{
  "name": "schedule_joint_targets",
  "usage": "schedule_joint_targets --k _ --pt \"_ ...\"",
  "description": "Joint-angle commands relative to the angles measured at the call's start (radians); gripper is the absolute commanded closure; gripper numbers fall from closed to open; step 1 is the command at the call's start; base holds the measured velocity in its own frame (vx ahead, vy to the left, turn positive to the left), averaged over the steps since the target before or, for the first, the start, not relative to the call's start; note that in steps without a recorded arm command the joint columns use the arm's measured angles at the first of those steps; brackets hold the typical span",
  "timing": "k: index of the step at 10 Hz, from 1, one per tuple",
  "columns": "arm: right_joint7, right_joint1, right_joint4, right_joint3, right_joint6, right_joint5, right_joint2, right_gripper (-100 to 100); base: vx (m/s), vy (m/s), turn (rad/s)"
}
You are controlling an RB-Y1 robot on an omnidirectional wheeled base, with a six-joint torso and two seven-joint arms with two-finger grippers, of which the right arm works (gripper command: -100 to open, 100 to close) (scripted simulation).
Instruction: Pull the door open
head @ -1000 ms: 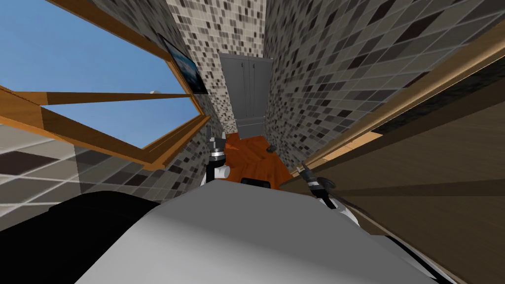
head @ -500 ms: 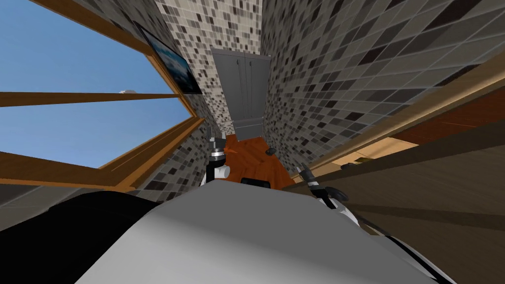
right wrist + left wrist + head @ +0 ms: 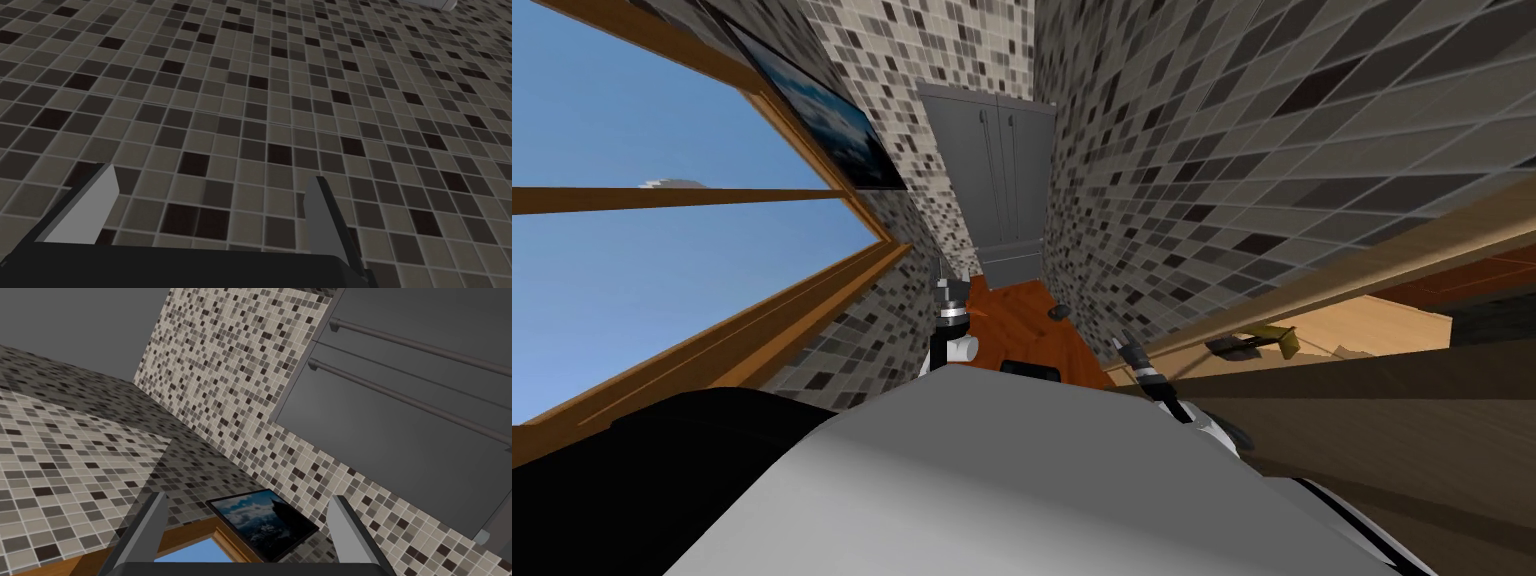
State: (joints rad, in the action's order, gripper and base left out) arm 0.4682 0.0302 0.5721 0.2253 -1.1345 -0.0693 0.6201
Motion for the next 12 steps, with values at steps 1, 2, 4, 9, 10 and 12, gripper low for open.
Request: schedule_joint_targets --k 1,2,4,9,10,12 --pt "-0.001 0.001 0.003 0.000 0.002 0.001 0.000 -100 0.176 -0.001 -0.072" --pt "-0.001 0.001 0.005 0.000 0.003 0.001 -0.001 -100 0.177 0.033 -0.053" --pt "-0.002 0.002 0.010 0.001 0.006 0.002 -0.002 -100 0.205 0.017 -0.069" --pt "-0.004 0.006 0.027 0.003 0.016 0.006 -0.004 -100 0.216 -0.010 -0.082" --pt "-0.005 0.007 0.032 0.003 0.018 0.007 -0.005 -100 0.240 -0.028 -0.097" --pt "-0.006 0.009 0.043 0.004 0.024 0.009 -0.006 -100 0.203 -0.012 -0.139"
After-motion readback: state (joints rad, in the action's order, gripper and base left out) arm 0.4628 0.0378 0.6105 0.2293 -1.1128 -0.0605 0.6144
